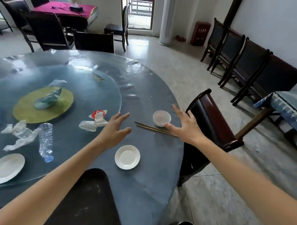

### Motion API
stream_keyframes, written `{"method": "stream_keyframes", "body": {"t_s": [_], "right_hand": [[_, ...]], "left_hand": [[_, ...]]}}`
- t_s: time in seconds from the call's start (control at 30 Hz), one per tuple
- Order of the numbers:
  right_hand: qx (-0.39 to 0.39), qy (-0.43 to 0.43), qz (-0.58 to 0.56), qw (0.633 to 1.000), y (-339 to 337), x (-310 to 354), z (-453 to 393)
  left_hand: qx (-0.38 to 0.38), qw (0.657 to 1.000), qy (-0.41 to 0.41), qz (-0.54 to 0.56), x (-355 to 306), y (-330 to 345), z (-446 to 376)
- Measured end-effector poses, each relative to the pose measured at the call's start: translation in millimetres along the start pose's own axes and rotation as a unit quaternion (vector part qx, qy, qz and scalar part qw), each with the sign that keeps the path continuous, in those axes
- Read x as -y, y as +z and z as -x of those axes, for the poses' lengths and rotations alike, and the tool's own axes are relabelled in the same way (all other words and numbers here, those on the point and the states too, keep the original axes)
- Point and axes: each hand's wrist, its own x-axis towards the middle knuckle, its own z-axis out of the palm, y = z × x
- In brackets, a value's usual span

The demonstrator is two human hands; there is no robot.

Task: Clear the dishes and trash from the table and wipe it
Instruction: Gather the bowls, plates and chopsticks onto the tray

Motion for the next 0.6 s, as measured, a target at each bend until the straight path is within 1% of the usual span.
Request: {"method": "stream_keyframes", "body": {"t_s": [0.07,0.1,0.13,0.2,0.27,0.3,0.33,0.4,0.5,0.6], "right_hand": [[0.015,0.031,-0.043,0.998,5.9,-20.3,-39.2],[0.027,0.055,-0.066,0.996,9.6,-30.4,-56.6],[0.045,0.084,-0.094,0.991,13.6,-40.2,-73.0],[0.079,0.143,-0.15,0.975,22.9,-57.8,-103.2],[0.094,0.189,-0.186,0.96,35.0,-75.3,-131.8],[0.098,0.204,-0.198,0.954,41.7,-83.8,-144.8],[0.101,0.217,-0.211,0.948,49.0,-92.6,-156.9],[0.107,0.245,-0.238,0.934,62.8,-108.3,-177.1],[0.109,0.284,-0.281,0.91,76.9,-122.4,-200.3],[0.109,0.306,-0.322,0.889,87.0,-132.0,-220.9]], "left_hand": [[0.003,0.993,-0.075,0.087,4.4,19.9,-43.3],[0.008,0.982,-0.121,0.143,7.0,30.6,-62.9],[0.014,0.964,-0.171,0.205,10.1,41.9,-80.8],[0.011,0.908,-0.277,0.314,17.0,64.6,-112.2],[-0.009,0.846,-0.367,0.387,28.5,86.7,-141.5],[-0.021,0.82,-0.404,0.406,35.4,97.2,-154.8],[-0.033,0.801,-0.433,0.412,43.2,107.1,-167.1],[-0.045,0.779,-0.472,0.411,54.6,124.4,-188.5],[-0.059,0.76,-0.504,0.407,61.2,143.9,-214.8],[-0.079,0.76,-0.515,0.388,65.4,158.6,-238.9]]}}
